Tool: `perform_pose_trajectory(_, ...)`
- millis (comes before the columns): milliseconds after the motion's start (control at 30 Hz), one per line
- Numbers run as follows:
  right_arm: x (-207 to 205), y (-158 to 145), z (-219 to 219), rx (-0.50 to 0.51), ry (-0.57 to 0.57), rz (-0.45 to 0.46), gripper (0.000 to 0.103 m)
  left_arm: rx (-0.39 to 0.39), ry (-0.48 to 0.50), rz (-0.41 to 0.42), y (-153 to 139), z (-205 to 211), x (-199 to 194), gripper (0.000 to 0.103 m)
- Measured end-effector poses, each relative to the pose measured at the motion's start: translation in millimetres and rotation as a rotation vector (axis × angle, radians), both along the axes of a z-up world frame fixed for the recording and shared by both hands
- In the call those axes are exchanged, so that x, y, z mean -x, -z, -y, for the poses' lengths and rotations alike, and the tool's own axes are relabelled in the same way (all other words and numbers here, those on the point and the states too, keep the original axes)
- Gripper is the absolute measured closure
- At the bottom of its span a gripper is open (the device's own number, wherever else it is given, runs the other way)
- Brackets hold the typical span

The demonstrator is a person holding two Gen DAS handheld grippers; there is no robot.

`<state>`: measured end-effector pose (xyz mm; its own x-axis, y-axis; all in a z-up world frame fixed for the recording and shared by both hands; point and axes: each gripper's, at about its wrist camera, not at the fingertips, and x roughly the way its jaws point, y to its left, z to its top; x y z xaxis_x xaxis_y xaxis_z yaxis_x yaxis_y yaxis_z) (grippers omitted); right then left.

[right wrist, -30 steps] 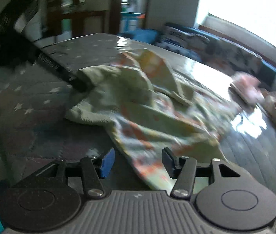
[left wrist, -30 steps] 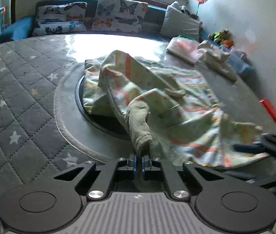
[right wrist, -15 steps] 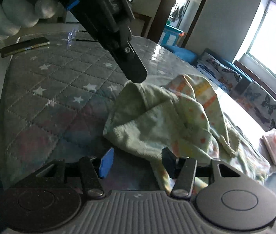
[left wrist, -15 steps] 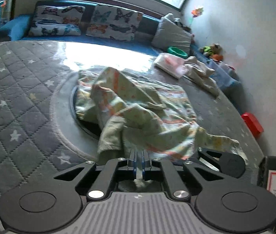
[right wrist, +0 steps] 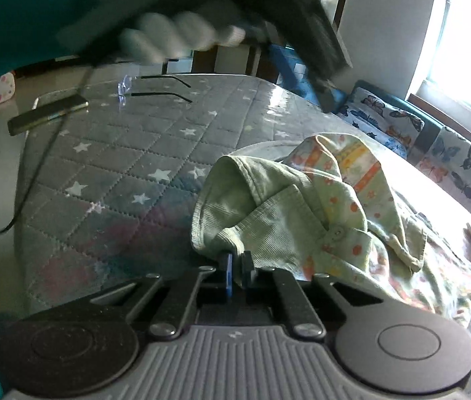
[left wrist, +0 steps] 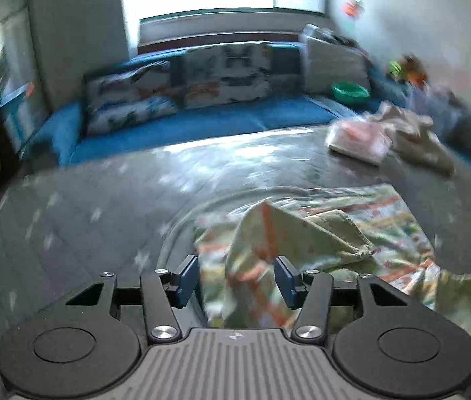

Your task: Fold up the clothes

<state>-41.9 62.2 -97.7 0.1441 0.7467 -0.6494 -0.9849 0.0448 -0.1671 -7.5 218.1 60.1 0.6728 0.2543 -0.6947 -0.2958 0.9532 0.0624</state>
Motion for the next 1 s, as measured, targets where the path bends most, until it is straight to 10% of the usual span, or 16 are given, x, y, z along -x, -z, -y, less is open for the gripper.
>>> perform_pose_trajectory(300,-8,1,9,-0.016,-0.017,-0.049,0.099,-0.133,0.423,-0.085,47,69,-85,0.049)
perform_pose_trajectory(600,-19,6,12,-0.018,-0.022,-0.09,0.099,-0.147,0.556,-0.167,86,84,-124,0.059)
perform_pose_trajectory(1000,-14,12,7,-0.019,-0.027,-0.043,0.094,-0.038,0.376,-0.039,47,39,-111,0.095)
